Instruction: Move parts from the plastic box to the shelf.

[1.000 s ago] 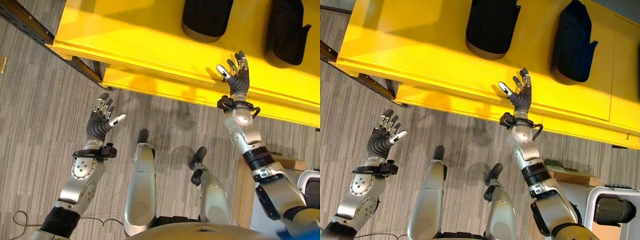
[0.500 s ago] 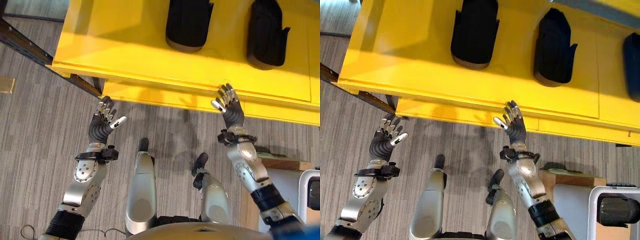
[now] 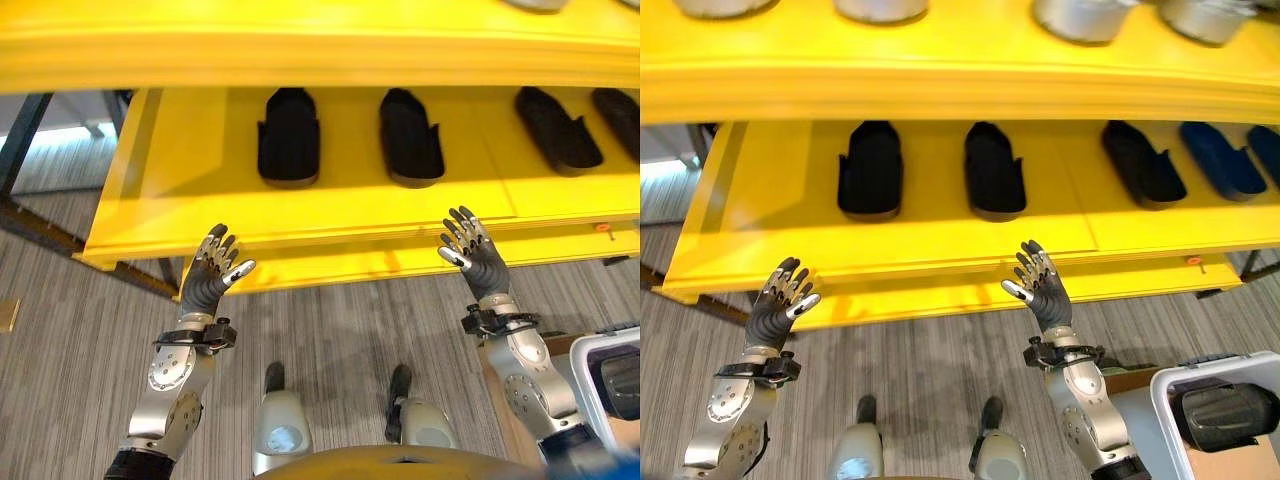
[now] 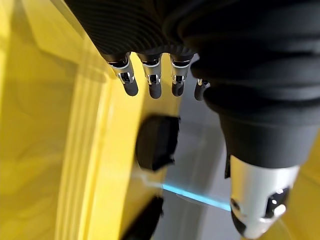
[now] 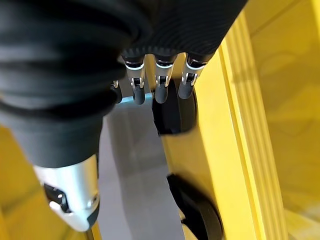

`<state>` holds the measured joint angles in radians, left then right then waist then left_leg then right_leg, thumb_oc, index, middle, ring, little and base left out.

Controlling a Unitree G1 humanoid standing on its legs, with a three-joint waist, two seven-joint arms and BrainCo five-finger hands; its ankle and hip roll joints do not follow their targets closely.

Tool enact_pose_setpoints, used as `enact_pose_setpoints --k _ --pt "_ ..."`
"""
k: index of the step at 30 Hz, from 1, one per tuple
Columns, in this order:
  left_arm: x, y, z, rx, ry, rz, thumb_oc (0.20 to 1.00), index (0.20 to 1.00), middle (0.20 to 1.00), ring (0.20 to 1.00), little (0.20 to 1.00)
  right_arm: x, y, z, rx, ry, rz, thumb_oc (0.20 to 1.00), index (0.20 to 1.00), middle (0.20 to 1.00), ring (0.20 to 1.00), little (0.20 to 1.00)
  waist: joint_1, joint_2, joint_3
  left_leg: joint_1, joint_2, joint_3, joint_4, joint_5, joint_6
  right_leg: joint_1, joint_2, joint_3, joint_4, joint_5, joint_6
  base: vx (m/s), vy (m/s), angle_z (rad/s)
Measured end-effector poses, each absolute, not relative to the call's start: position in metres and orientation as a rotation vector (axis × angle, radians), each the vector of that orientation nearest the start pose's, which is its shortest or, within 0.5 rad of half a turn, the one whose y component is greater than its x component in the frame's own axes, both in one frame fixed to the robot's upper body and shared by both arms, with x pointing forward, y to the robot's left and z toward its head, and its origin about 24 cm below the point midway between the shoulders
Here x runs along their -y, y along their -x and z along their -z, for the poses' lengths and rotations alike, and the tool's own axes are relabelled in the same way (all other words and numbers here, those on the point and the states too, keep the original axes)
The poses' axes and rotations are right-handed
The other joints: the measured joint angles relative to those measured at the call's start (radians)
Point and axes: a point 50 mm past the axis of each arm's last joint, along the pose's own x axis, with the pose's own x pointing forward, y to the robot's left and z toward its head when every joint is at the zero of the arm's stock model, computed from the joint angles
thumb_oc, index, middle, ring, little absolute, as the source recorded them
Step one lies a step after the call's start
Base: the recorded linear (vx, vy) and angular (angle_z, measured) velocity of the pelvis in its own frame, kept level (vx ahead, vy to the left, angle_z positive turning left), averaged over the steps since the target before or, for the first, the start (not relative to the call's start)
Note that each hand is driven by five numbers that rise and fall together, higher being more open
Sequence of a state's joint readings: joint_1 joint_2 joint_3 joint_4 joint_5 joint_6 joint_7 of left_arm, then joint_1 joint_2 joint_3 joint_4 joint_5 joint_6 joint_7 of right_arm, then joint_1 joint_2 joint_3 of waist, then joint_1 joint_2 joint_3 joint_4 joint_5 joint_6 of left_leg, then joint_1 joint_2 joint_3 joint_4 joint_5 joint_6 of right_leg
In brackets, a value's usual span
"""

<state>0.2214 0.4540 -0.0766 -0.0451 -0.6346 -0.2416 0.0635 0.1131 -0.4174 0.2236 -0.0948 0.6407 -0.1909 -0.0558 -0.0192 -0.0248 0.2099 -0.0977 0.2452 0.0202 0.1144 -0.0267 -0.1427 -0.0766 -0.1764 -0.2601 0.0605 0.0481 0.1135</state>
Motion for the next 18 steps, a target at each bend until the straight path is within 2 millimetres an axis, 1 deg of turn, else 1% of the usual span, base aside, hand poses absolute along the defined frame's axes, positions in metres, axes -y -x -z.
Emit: enact_pose_setpoints --k 1,3,5,6,7,9,10,13,14,15,16,17,18 --pt "-0.23 -0.204 -0.037 0.021 0.205 -0.08 1.0 1.0 1.0 1.0 1.0 0.184 -0.224 -0.048 0.038 -0.265 -0.109 1.0 1.0 1.0 1.0 1.0 -0.002 0.01 -0.01 0.022 0.006 0.012 -0.02 0.007 0.002 0.004 0.006 0.009 0.004 -0.004 0.0 0.02 -0.064 -0.18" --pt "-0.227 -0.199 -0.031 0.002 0.226 -0.079 1.0 1.0 1.0 1.0 1.0 0.189 -0.22 -0.045 0.017 -0.253 -0.098 1.0 1.0 1.0 1.0 1.0 -0.004 0.035 -0.036 0.058 0.022 0.03 -0.046 0.011 0.002 0.005 0.025 0.031 0.012 -0.016 -0.012 0.01 -0.068 -0.31" --pt "-0.224 -0.197 -0.028 -0.002 0.246 -0.083 1.0 1.0 1.0 1.0 1.0 0.192 -0.221 -0.046 0.017 -0.231 -0.104 1.0 1.0 1.0 1.0 1.0 -0.02 0.059 -0.052 0.069 0.038 0.039 -0.052 0.013 0.005 -0.002 0.043 0.04 0.027 -0.027 -0.021 0.0 -0.059 -0.25" --pt "-0.223 -0.198 -0.028 -0.001 0.251 -0.082 1.0 1.0 1.0 1.0 1.0 0.193 -0.221 -0.046 0.017 -0.224 -0.106 1.0 1.0 1.0 1.0 1.0 -0.022 0.064 -0.054 0.084 0.041 0.051 -0.064 0.018 0.016 -0.01 0.05 0.052 0.04 -0.032 -0.028 0.0 -0.095 -0.29" --pt "-0.223 -0.198 -0.028 0.0 0.255 -0.084 1.0 1.0 1.0 1.0 1.0 0.193 -0.222 -0.047 0.019 -0.223 -0.106 1.0 1.0 1.0 1.0 1.0 -0.022 0.069 -0.059 0.085 0.048 0.056 -0.064 0.016 0.028 -0.022 0.055 0.058 0.058 -0.045 -0.026 0.01 -0.114 -0.33" --pt "-0.22 -0.197 -0.027 0.0 0.274 -0.089 1.0 1.0 1.0 1.0 1.0 0.193 -0.224 -0.049 0.029 -0.221 -0.11 1.0 1.0 1.0 1.0 1.0 -0.024 0.072 -0.061 0.091 0.066 0.074 -0.063 0.017 0.034 -0.058 0.067 0.076 0.117 -0.075 -0.039 -0.01 -0.15 -0.28" --pt "-0.221 -0.195 -0.019 -0.028 0.275 -0.095 1.0 1.0 1.0 1.0 1.0 0.193 -0.225 -0.051 0.034 -0.22 -0.114 1.0 1.0 1.0 1.0 1.0 -0.021 0.073 -0.061 0.097 0.076 0.08 -0.062 0.018 0.053 -0.08 0.078 0.081 0.169 -0.103 -0.054 -0.04 -0.173 -0.17" --pt "-0.221 -0.193 -0.015 -0.046 0.274 -0.098 1.0 1.0 1.0 1.0 1.0 0.196 -0.226 -0.053 0.036 -0.194 -0.13 1.0 1.0 1.0 1.0 1.0 -0.013 0.078 -0.058 0.078 0.097 0.064 -0.061 0.032 0.094 -0.118 0.098 0.065 0.249 -0.148 -0.082 -0.06 -0.15 0.1" --pt "-0.221 -0.192 -0.015 -0.048 0.275 -0.099 1.0 1.0 1.0 1.0 1.0 0.199 -0.226 -0.054 0.036 -0.175 -0.131 1.0 1.0 1.0 1.0 1.0 -0.008 0.083 -0.054 0.069 0.103 0.047 -0.061 0.048 0.105 -0.128 0.101 0.051 0.273 -0.163 -0.095 -0.08 -0.139 0.36" --pt "-0.222 -0.193 -0.013 -0.054 0.273 -0.102 1.0 1.0 1.0 1.0 1.0 0.202 -0.226 -0.055 0.039 -0.169 -0.125 1.0 1.0 1.0 1.0 1.0 0.0 0.079 -0.045 0.053 0.103 0.038 -0.054 0.091 0.113 -0.135 0.101 0.044 0.29 -0.175 -0.101 -0.08 -0.149 0.57" --pt "-0.222 -0.199 -0.013 -0.052 0.267 -0.1 1.0 1.0 1.0 1.0 1.0 0.204 -0.227 -0.056 0.044 -0.167 -0.117 1.0 1.0 1.0 1.0 1.0 0.001 0.069 -0.035 0.008 0.096 0.054 -0.029 0.165 0.108 -0.141 0.091 0.026 0.303 -0.186 -0.109 -0.06 -0.169 0.98" --pt "-0.22 -0.205 -0.013 -0.053 0.258 -0.088 1.0 1.0 1.0 1.0 1.0 0.206 -0.227 -0.057 0.049 -0.166 -0.104 1.0 1.0 1.0 1.0 1.0 -0.008 0.055 -0.022 -0.034 0.085 0.089 -0.016 0.245 0.114 -0.145 0.066 -0.008 0.295 -0.192 -0.118 -0.02 -0.176 0.97" --pt "-0.217 -0.206 -0.013 -0.054 0.253 -0.075 1.0 1.0 1.0 1.0 1.0 0.207 -0.228 -0.058 0.055 -0.164 -0.099 1.0 1.0 1.0 1.0 1.0 0.006 0.043 -0.012 -0.045 0.08 0.128 -0.023 0.277 0.116 -0.149 0.066 -0.02 0.282 -0.193 -0.123 0.01 -0.123 0.7"
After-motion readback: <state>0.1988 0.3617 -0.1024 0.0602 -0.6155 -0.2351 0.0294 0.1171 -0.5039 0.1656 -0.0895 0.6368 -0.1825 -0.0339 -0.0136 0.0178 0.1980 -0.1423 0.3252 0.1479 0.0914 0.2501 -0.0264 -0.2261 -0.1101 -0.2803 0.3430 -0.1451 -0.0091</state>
